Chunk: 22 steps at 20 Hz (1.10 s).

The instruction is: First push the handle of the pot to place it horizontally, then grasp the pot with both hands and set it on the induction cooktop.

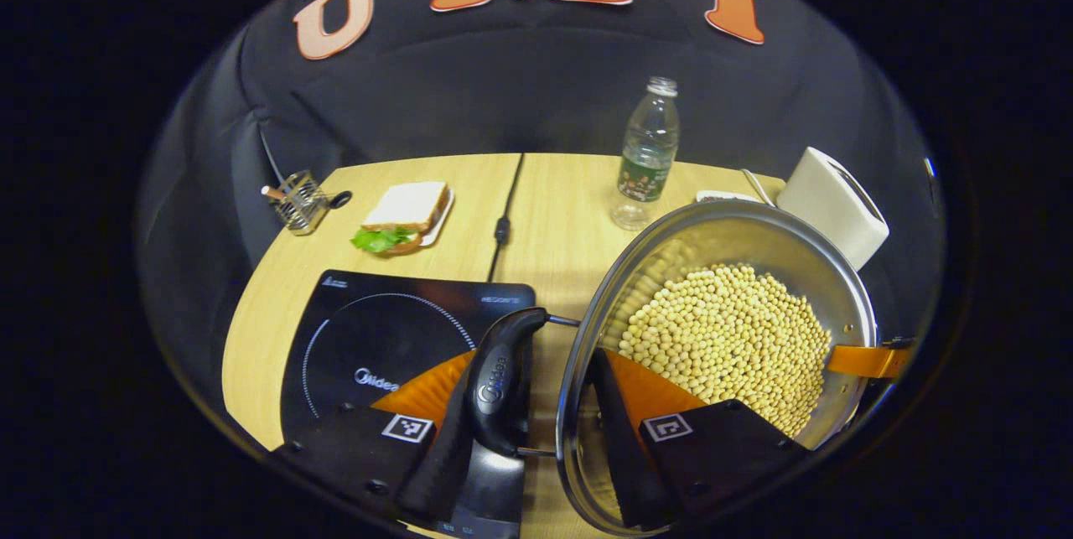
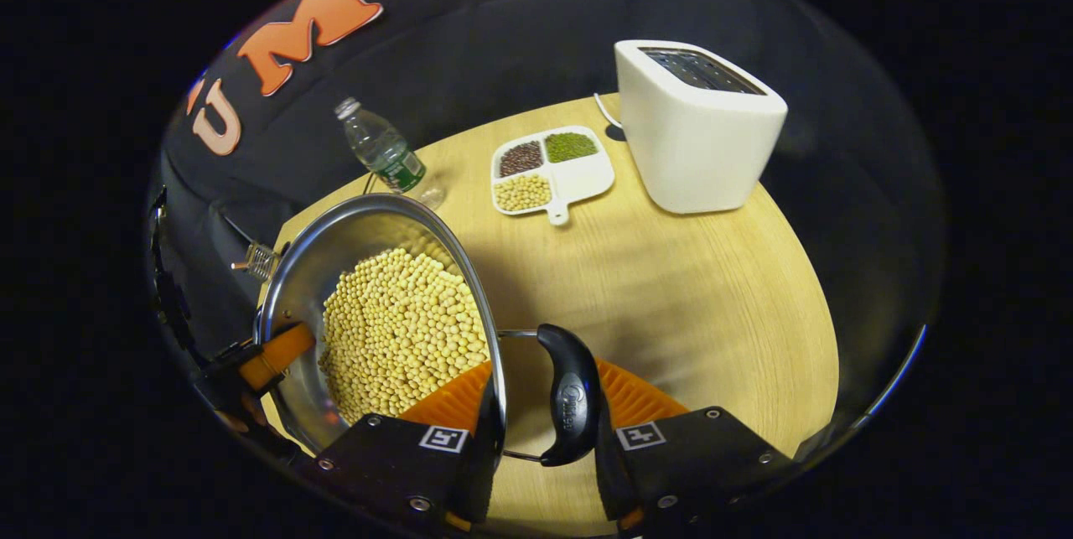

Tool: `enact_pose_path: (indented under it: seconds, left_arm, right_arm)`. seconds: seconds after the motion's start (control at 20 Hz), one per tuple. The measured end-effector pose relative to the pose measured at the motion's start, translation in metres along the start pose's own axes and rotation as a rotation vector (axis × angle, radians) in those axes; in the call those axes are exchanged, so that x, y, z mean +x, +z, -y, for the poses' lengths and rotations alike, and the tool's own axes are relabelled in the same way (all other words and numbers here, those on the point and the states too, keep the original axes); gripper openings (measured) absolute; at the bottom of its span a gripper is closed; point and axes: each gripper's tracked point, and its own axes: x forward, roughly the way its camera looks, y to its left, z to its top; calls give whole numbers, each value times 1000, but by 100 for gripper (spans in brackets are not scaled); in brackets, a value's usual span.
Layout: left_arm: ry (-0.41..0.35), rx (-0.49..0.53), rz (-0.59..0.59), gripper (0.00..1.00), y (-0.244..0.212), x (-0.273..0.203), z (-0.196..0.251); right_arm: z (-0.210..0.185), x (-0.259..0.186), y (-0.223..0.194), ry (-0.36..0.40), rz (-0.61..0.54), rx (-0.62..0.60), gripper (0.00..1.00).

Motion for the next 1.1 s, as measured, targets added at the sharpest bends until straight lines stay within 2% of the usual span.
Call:
enact_pose_path:
  seconds: [0.2,0.25,0.3,0.35,0.55,0.6,0.7,0.75,0.8,0.85,0.9,1.1]
  left_arm:
    - [65,-19,12,76,0,-24,-41]
    - [71,-16,18,76,2,-26,-51]
    - [74,-14,22,75,5,-27,-59]
    - [73,-9,22,75,7,-25,-67]
    - [50,1,20,76,13,-18,-100]
    - [40,-2,20,75,16,-17,-110]
    - [29,-11,14,76,19,-11,-131]
    - [24,-20,11,76,20,-9,-141]
    - [19,-26,9,75,22,-6,-150]
    - [18,-30,10,76,26,-5,-160]
    - [14,-24,14,76,32,-1,-166]
    - [-20,0,15,76,45,14,-179]
  right_arm:
    - [-43,-4,-9,63,-5,-33,50]
    - [-53,-4,-11,70,-7,-29,54]
    - [-63,-5,-14,73,-8,-24,49]
    - [-72,-4,-16,69,-9,-23,50]
    - [-114,-4,-20,45,0,-20,50]
    - [-125,-6,-23,40,0,-26,45]
    - [-150,-8,-21,26,8,-45,55]
    - [-162,-7,-21,21,8,-47,50]
    - [-173,-6,-20,15,11,-47,50]
    - [-184,-5,-23,10,9,-47,55]
    - [-194,-4,-24,6,8,-40,50]
    - [-225,1,-25,-24,18,-6,50]
